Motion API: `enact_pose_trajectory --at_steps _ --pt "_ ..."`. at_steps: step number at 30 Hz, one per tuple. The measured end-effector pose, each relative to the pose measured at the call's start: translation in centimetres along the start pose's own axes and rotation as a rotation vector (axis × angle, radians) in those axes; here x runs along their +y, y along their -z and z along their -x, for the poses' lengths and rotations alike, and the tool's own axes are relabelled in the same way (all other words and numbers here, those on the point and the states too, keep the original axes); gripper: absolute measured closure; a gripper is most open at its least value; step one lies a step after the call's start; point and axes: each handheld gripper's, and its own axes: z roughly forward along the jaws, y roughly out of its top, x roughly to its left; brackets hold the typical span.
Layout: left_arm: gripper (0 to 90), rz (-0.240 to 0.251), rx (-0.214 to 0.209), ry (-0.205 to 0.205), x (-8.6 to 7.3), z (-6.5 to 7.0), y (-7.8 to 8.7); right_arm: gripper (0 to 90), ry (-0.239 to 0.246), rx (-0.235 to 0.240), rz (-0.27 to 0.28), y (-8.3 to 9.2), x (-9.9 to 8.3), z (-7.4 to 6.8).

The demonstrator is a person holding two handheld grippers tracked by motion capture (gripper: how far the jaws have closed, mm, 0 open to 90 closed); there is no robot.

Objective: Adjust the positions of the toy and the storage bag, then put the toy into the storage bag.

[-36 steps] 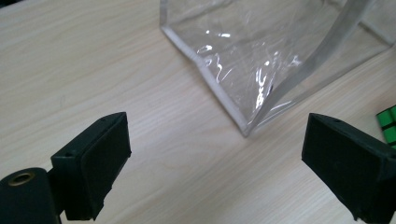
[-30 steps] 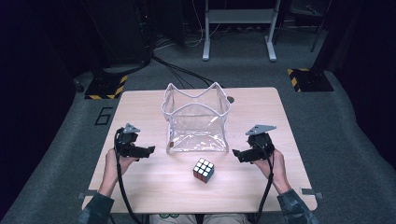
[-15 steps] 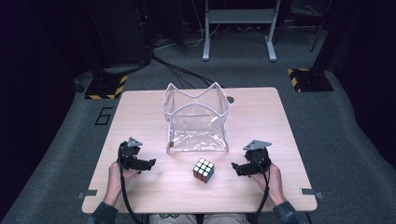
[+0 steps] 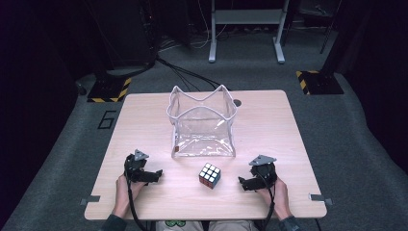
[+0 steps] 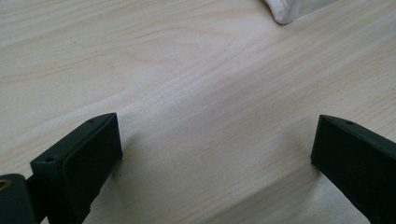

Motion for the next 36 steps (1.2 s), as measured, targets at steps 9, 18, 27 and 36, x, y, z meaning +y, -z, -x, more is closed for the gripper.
enact_pose_trajectory --at_steps 9,18,27,36 --pt "0.5 0.079 0.011 0.018 -0.83 0.05 -0.15 4.3 -0.025 0.001 0.045 -0.28 -0.93 0.11" --pt "0.2 0.077 0.021 0.027 -0.83 0.13 -0.14 3.9 -0.026 -0.002 0.044 -0.24 -0.99 0.12" --pt "0.3 0.082 0.027 0.034 -0.84 0.21 -0.18 3.9 -0.028 -0.005 0.043 -0.21 -1.00 0.07" --pt "0.3 0.077 0.029 0.030 -0.83 0.18 -0.15 3.7 -0.016 -0.014 0.049 -0.23 -1.01 0.03"
